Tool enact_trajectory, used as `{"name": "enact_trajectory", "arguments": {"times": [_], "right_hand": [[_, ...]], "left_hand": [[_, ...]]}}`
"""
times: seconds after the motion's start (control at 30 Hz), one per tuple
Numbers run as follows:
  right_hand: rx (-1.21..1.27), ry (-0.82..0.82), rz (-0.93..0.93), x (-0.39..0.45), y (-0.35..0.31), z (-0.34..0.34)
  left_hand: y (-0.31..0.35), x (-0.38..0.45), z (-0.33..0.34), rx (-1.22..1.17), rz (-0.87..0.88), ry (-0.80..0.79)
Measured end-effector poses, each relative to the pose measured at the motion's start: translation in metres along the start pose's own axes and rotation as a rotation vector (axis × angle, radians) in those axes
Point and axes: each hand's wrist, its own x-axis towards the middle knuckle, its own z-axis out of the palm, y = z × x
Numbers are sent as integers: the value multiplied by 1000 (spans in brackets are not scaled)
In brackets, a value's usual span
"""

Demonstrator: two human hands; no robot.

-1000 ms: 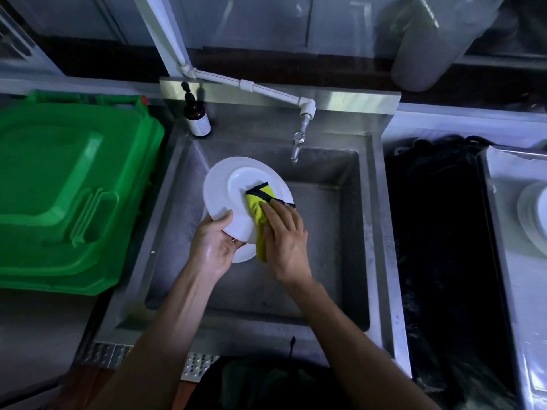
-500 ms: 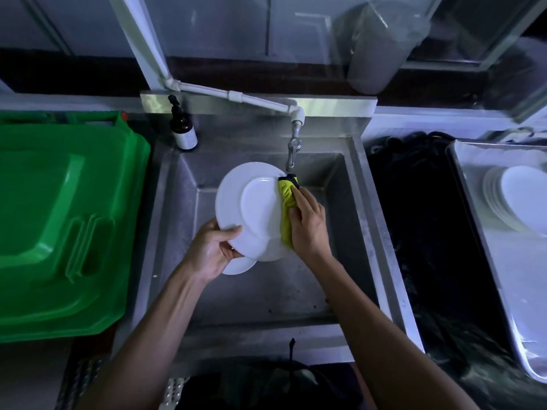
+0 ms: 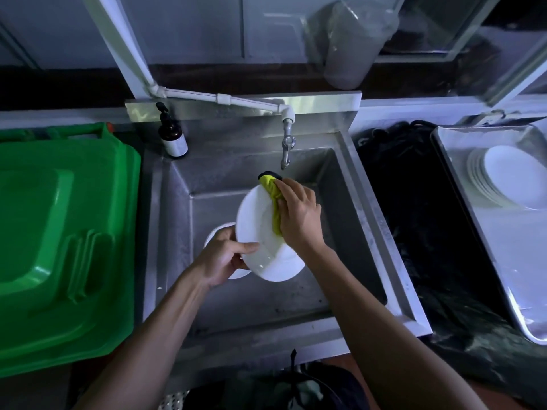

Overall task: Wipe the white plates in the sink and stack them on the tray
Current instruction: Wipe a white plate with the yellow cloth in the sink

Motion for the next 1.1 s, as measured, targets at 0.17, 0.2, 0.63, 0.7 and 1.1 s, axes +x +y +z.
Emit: {"name": "enact_trajectory", "arguments": {"times": [0.17,0.2,0.63,0.7,1.1], "right_hand": [[48,52,-63,-14,-12,3],[77,76,-73,-18,-14,5],[121,153,-3,-35,32,-24],[94,130,61,-34,46,-35],[55,130,234,-41,160,-123]], "left_hand": [[0,8,6,79,-3,21],[0,10,8,92,4,28],[16,39,59,345,83,69],[19,46,67,440,108,80],[26,94,153,902,240,75]]}}
